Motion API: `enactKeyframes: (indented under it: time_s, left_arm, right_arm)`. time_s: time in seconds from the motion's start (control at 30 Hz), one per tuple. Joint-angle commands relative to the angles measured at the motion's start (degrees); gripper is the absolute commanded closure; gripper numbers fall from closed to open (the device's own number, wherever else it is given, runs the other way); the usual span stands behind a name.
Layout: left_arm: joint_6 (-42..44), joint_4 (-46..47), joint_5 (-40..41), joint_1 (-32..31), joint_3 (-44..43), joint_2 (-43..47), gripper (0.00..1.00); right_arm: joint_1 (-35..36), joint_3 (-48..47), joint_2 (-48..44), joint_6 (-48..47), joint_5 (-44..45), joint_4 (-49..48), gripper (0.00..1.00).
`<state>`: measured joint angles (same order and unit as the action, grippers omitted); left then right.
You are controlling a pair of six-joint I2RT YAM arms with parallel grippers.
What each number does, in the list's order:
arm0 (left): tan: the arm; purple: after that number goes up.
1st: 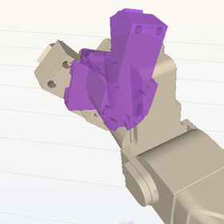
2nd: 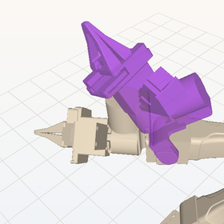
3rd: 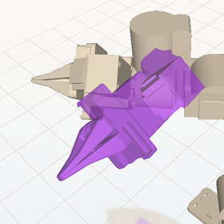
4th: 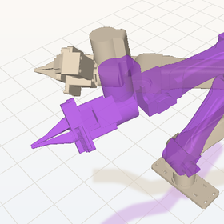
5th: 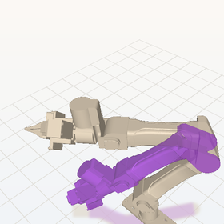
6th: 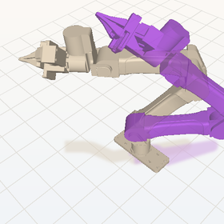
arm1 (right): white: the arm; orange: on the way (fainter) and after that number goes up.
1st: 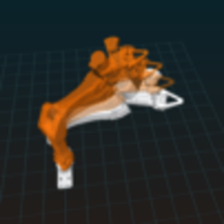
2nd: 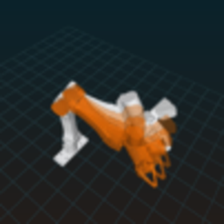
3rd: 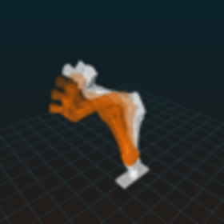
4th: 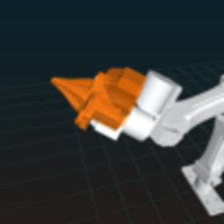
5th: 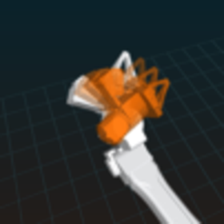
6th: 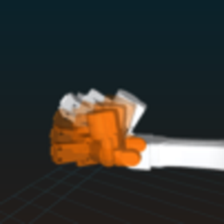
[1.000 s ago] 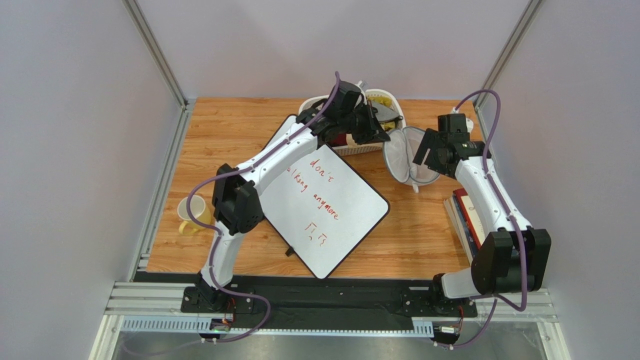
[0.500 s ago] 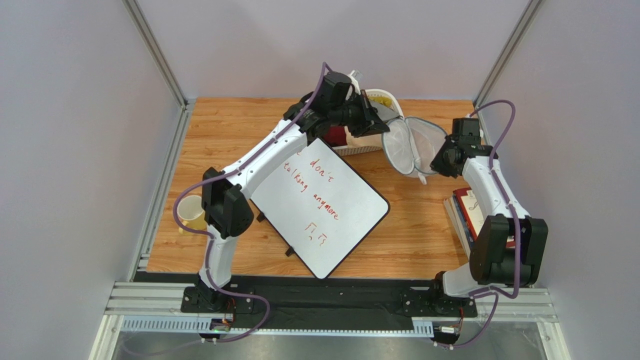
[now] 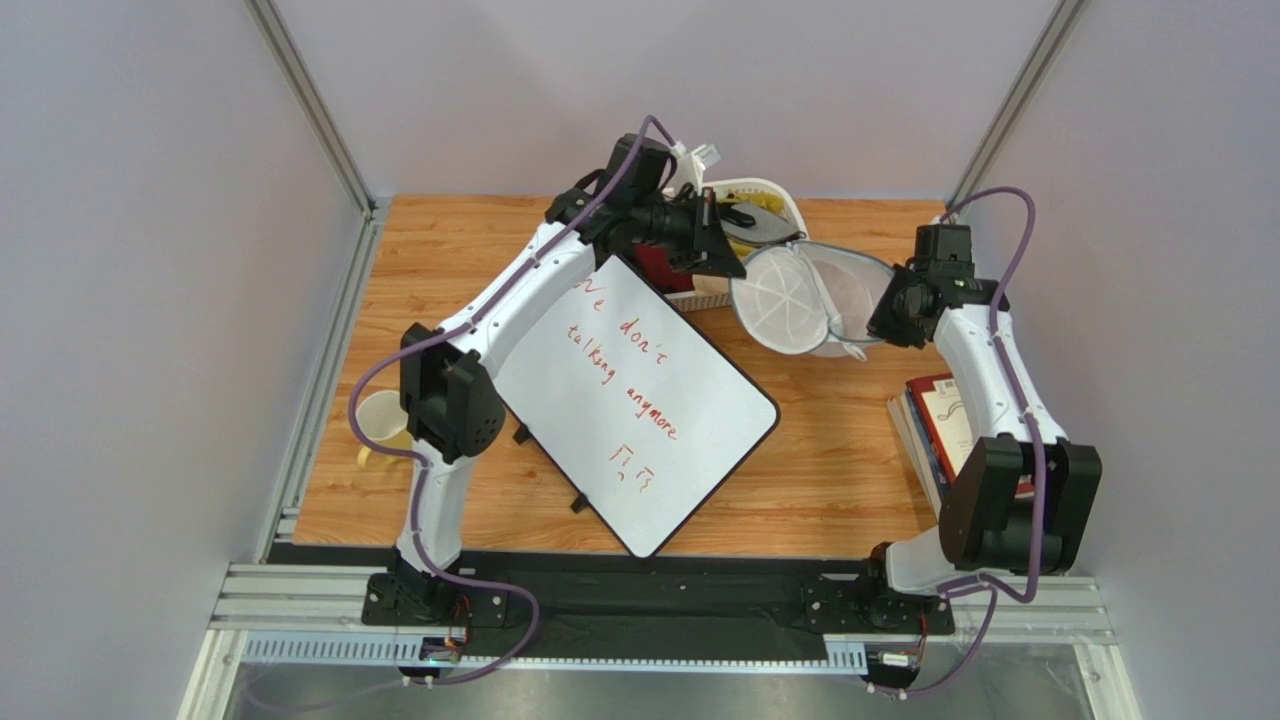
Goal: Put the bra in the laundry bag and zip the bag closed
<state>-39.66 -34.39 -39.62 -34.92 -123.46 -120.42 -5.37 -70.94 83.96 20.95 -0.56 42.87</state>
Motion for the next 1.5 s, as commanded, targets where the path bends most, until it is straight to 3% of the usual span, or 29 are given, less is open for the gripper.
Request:
enactKeyframes:
  time_s: [0.0, 0.3, 0.33, 0.37, 0.47, 0.6, 0.63, 0.87, 1.1, 1.3, 1.47]
  left_arm:
    - [10.64, -4.19, -3.28, 0.2, -3.37, 0.45, 1.0]
    - [15.32, -5.34, -8.98, -0.32, -3.98, -0.78, 1.0]
    - [14.36, -5.16, -9.16, -1.11, -4.16, -1.04, 1.0]
    - [13.65, -4.81, -8.55, -1.55, -4.25, -1.31, 1.0]
    - [8.75, -0.17, -7.14, -2.78, -2.41, -1.57, 1.0]
    - [1.52, 7.92, -7.23, -2.88, 0.59, -2.18, 1.0]
    - [0.91, 8.28, -7.14, -2.88, 0.59, -2.45, 1.0]
    - [-1.65, 8.73, -7.84, -3.14, -0.29, -4.03, 1.0]
    - [-3.41, 8.46, -10.04, -3.14, -2.22, -8.59, 1.0]
    - [-3.23, 7.85, -10.04, -3.14, -2.4, -10.36, 1.0]
    - [-2.44, 6.97, -9.78, -3.14, -3.36, -10.97, 1.0]
  right_arm:
    - [-0.7, -2.8, -1.96, -3.46, 3.63, 1.34, 1.0]
    - [-1.14, -5.52, 0.76, -4.78, -1.26, 2.74, 0.97]
    - [-1.14, -5.96, 1.02, -4.78, -1.64, 3.53, 0.92]
    - [-1.14, -6.58, 1.9, -4.6, -1.81, 4.23, 0.74]
    - [-0.35, -8.78, 2.26, -4.69, -0.42, 6.78, 0.5]
    - [1.14, -9.05, -0.19, -4.43, 3.8, 7.66, 0.39]
    - [1.93, -8.61, -0.64, -4.34, 4.24, 7.58, 0.32]
    - [4.57, -8.52, -1.61, -4.43, 6.18, 7.58, 0.3]
    - [6.77, -6.85, -0.12, -4.69, 15.05, 7.67, 0.27]
    - [5.89, -7.2, 4.19, -4.52, 18.48, 6.87, 0.36]
    - [5.98, -6.14, 5.33, -5.13, 20.24, 6.17, 0.33]
